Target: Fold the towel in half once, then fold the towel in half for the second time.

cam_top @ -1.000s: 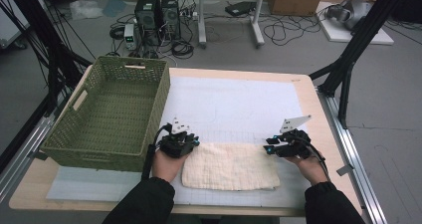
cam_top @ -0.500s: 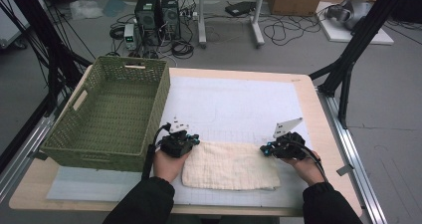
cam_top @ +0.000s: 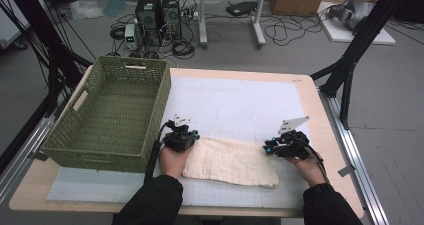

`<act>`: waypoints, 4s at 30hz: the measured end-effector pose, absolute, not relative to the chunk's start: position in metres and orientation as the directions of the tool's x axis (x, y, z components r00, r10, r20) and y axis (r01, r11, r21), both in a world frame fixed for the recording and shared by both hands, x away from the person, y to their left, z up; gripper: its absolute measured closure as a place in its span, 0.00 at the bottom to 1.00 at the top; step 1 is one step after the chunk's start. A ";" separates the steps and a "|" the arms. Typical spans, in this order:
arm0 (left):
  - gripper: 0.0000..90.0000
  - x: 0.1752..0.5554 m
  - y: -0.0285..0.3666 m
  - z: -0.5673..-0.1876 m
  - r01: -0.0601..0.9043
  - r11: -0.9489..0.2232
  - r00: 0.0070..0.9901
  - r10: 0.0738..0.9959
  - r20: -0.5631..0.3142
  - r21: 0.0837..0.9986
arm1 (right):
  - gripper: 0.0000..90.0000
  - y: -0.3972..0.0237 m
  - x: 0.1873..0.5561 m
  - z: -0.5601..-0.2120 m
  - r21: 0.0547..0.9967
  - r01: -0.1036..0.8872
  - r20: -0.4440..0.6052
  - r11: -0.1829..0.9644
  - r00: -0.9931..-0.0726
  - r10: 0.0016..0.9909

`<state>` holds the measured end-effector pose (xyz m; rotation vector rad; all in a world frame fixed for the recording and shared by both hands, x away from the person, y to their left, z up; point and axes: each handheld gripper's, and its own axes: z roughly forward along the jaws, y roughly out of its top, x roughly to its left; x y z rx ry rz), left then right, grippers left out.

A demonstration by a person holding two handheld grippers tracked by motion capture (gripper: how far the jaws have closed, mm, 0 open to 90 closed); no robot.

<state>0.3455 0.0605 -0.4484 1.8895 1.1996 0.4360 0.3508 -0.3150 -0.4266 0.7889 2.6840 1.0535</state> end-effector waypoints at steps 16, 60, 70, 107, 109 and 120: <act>0.99 0.336 0.049 -0.442 0.580 -0.229 0.537 0.829 -0.156 0.782 | 0.93 -0.336 0.363 -0.430 0.633 0.482 0.095 0.605 -0.824 0.558; 0.80 0.383 0.037 -0.440 0.612 -0.326 0.560 0.822 -0.103 0.720 | 0.77 -0.351 0.398 -0.427 0.593 0.612 0.230 0.523 -0.751 0.619; 0.95 0.385 0.050 -0.427 0.546 -0.184 0.497 0.857 -0.139 0.817 | 0.96 -0.343 0.401 -0.416 0.629 0.543 0.169 0.557 -0.794 0.583; 0.68 0.310 0.064 -0.420 0.478 -0.272 0.645 0.754 -0.124 0.835 | 0.69 -0.351 0.329 -0.401 0.756 0.467 0.193 0.459 -0.829 0.525; 0.73 0.316 0.060 -0.422 0.498 -0.263 0.641 0.753 -0.146 0.826 | 0.69 -0.344 0.334 -0.404 0.752 0.474 0.213 0.458 -0.833 0.511; 0.99 0.308 0.060 -0.424 0.527 -0.335 0.667 0.732 -0.136 0.781 | 0.98 -0.332 0.325 -0.425 0.669 0.469 0.207 0.577 -0.863 0.461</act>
